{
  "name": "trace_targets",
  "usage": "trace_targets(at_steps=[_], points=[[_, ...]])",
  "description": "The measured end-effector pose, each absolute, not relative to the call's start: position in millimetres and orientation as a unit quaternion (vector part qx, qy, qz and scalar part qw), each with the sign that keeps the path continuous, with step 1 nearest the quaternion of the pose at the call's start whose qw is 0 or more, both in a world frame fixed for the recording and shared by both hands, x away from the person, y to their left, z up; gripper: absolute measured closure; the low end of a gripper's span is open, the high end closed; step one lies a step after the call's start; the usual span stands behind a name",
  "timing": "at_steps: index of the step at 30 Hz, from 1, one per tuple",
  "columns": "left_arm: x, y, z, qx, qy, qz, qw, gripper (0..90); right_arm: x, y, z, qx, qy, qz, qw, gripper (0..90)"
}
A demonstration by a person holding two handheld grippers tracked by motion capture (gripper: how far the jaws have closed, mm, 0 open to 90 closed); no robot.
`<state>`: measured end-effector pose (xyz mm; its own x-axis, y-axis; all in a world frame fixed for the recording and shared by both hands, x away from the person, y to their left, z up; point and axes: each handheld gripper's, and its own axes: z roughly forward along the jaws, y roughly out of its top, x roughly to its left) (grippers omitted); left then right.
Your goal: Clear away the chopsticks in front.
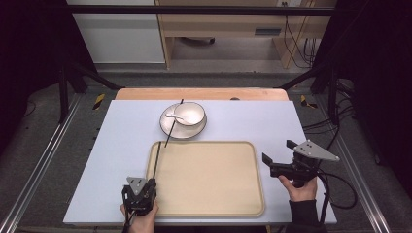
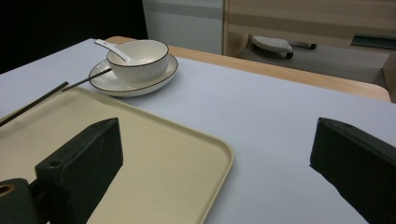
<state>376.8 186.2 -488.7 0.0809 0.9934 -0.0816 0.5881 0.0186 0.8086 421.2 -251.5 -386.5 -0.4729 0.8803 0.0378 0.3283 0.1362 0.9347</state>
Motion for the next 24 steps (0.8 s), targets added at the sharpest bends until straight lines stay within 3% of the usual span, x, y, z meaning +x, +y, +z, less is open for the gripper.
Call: trace_targets(at_steps=[10, 14, 24], points=[[378.2, 186.4, -486.6, 0.643, 0.616, 0.284, 0.356, 84.2, 421.2, -251.1, -386.5, 0.431, 0.701, 0.496, 0.278, 2.5], [377.4, 190.2, -476.1, 0.643, 0.602, 0.297, 0.368, 77.2, 421.1, -251.6, -386.4, 0.430, 0.700, 0.497, 0.278, 2.5], [392.4, 208.1, -442.7, 0.656, 0.516, 0.282, 0.472, 61.3, 419.5, -254.3, -384.8, 0.433, 0.695, 0.501, 0.279, 2.5]])
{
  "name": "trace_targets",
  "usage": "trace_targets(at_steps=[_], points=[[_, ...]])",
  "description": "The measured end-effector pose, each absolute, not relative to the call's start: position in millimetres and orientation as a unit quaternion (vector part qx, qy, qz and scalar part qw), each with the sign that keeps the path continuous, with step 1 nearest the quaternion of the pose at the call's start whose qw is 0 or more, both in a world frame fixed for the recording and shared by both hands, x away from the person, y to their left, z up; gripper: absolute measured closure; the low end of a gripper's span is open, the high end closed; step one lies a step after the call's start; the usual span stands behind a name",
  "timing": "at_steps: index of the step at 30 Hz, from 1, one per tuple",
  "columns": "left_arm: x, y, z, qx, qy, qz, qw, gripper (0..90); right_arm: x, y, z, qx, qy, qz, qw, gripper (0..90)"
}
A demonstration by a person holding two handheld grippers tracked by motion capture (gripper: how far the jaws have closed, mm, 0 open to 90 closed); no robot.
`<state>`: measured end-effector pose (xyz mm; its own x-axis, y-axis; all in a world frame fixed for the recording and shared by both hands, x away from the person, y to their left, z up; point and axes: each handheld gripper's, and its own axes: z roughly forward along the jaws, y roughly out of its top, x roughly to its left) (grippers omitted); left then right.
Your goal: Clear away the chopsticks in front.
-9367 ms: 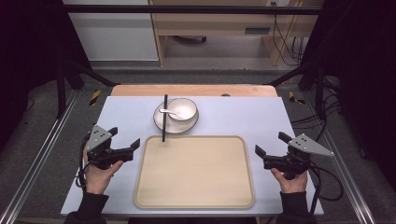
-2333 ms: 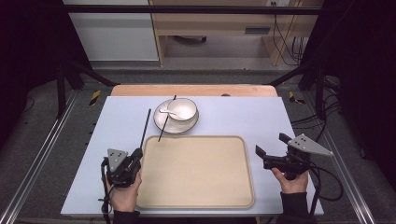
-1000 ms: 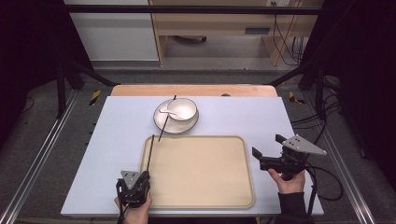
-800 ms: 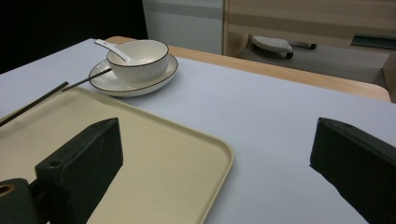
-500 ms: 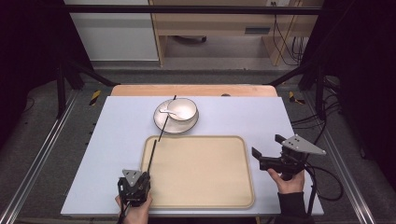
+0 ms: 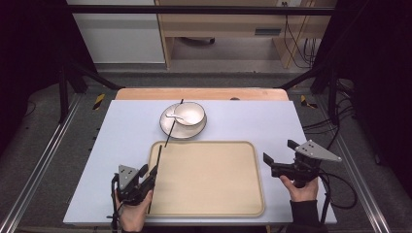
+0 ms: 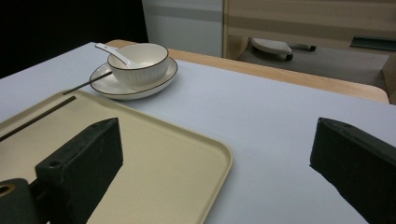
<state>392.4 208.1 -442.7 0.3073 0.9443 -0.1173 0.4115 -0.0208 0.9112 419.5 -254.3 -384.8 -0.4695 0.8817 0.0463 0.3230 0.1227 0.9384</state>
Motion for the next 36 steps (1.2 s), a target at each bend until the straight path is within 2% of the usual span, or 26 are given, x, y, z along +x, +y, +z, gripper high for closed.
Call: trace_targets(at_steps=[1, 8, 9, 17, 23, 36], points=[[395.2, 209.9, -438.8, 0.663, 0.507, 0.279, 0.475, 57.4, 419.1, -255.0, -384.4, 0.434, 0.694, 0.502, 0.278, 2.5], [417.5, 212.0, -419.5, 0.678, 0.461, 0.281, 0.498, 45.0, 419.5, -255.6, -384.6, 0.435, 0.694, 0.502, 0.279, 2.5], [421.7, 211.1, -418.2, 0.681, 0.458, 0.284, 0.496, 38.5, 419.7, -256.0, -384.8, 0.434, 0.694, 0.502, 0.279, 2.5], [453.4, 205.7, -408.9, 0.699, 0.438, 0.288, 0.486, 24.6, 418.8, -257.5, -383.6, 0.436, 0.691, 0.504, 0.281, 2.5], [475.1, 206.0, -404.0, 0.706, 0.440, 0.280, 0.479, 22.6, 419.1, -256.6, -383.1, 0.435, 0.691, 0.504, 0.281, 2.5], [516.9, 193.4, -412.4, 0.759, 0.427, 0.278, 0.406, 19.9, 420.1, -256.0, -383.9, 0.435, 0.692, 0.501, 0.283, 2.6]])
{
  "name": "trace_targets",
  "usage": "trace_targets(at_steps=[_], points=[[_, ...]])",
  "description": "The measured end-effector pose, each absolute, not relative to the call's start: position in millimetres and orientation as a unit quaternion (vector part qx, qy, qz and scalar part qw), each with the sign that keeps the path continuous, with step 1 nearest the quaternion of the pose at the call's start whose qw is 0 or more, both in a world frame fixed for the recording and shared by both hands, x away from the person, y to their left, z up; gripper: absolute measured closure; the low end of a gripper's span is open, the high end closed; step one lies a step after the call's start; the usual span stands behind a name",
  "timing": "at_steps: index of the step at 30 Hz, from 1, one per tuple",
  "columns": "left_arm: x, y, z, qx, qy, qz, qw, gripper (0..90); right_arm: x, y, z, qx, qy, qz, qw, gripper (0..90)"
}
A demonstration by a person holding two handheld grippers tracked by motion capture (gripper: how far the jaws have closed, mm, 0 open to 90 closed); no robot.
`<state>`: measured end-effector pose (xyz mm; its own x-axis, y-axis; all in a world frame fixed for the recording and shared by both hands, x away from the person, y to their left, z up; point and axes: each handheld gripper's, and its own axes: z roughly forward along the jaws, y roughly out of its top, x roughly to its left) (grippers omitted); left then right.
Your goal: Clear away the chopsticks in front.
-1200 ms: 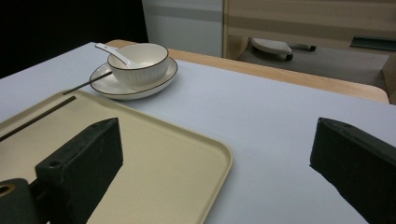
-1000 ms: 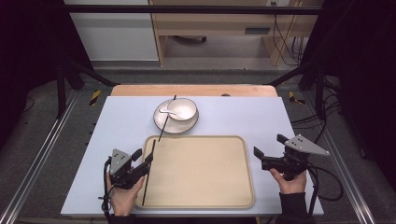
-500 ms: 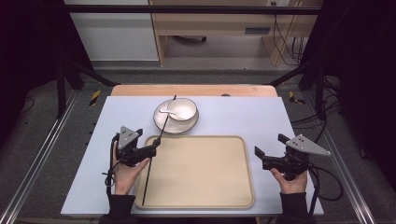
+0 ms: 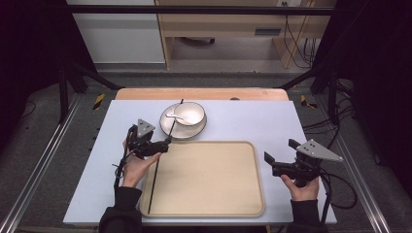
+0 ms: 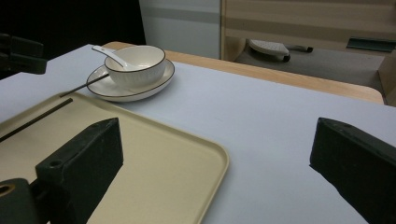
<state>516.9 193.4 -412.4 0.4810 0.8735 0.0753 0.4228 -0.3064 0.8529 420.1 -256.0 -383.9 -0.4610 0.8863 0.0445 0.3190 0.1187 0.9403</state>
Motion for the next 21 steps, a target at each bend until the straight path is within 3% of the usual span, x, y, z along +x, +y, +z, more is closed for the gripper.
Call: trace_targets(at_steps=[12, 21], points=[[553.3, 182.3, -418.9, 0.784, 0.426, 0.275, 0.357, 28.9, 420.8, -256.8, -384.4, 0.437, 0.691, 0.501, 0.284, 3.1], [575.6, 175.7, -433.1, 0.801, 0.426, 0.271, 0.321, 40.8, 419.7, -258.2, -382.3, 0.435, 0.689, 0.505, 0.286, 3.2]])
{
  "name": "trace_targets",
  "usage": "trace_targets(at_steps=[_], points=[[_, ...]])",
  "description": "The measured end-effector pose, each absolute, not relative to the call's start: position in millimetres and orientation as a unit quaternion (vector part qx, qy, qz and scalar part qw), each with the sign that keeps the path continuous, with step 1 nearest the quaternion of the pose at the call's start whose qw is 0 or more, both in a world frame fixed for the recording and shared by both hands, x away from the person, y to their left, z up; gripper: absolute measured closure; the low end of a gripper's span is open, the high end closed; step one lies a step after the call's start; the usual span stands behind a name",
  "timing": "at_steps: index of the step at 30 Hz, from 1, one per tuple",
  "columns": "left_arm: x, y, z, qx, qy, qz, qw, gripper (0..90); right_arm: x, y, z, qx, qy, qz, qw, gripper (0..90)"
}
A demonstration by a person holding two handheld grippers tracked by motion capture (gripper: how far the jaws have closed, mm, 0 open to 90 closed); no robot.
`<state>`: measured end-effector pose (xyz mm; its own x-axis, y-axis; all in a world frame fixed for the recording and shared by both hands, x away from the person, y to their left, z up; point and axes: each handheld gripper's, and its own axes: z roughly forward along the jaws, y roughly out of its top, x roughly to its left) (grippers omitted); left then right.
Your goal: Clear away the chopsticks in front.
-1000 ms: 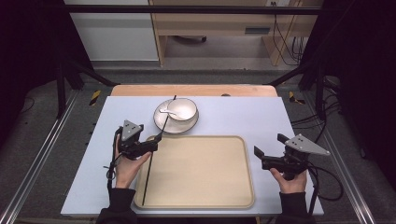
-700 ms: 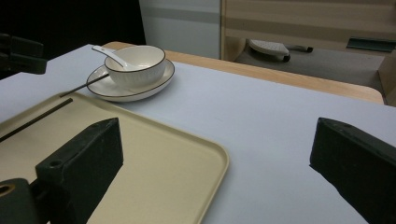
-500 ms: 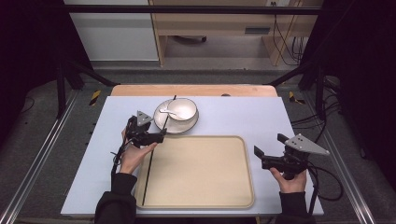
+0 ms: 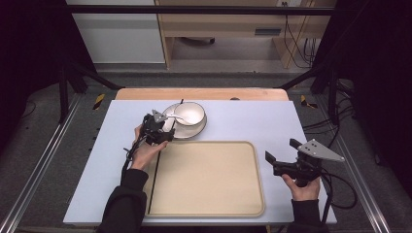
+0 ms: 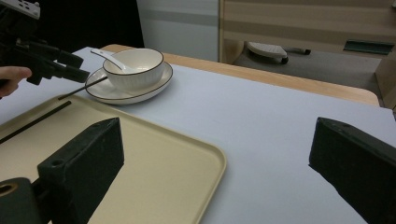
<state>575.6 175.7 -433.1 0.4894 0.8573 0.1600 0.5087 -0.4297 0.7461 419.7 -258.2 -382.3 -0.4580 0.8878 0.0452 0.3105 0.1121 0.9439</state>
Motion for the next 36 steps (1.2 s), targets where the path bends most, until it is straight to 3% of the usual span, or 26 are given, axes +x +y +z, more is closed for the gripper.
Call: trace_targets(at_steps=[19, 36], points=[[602.3, 163.1, -450.5, 0.801, 0.448, 0.257, 0.302, 71.8, 420.4, -258.8, -382.8, 0.435, 0.691, 0.504, 0.282, 3.2], [605.5, 164.0, -454.7, 0.782, 0.481, 0.259, 0.300, 84.8, 420.8, -257.7, -383.4, 0.436, 0.692, 0.503, 0.280, 3.2]])
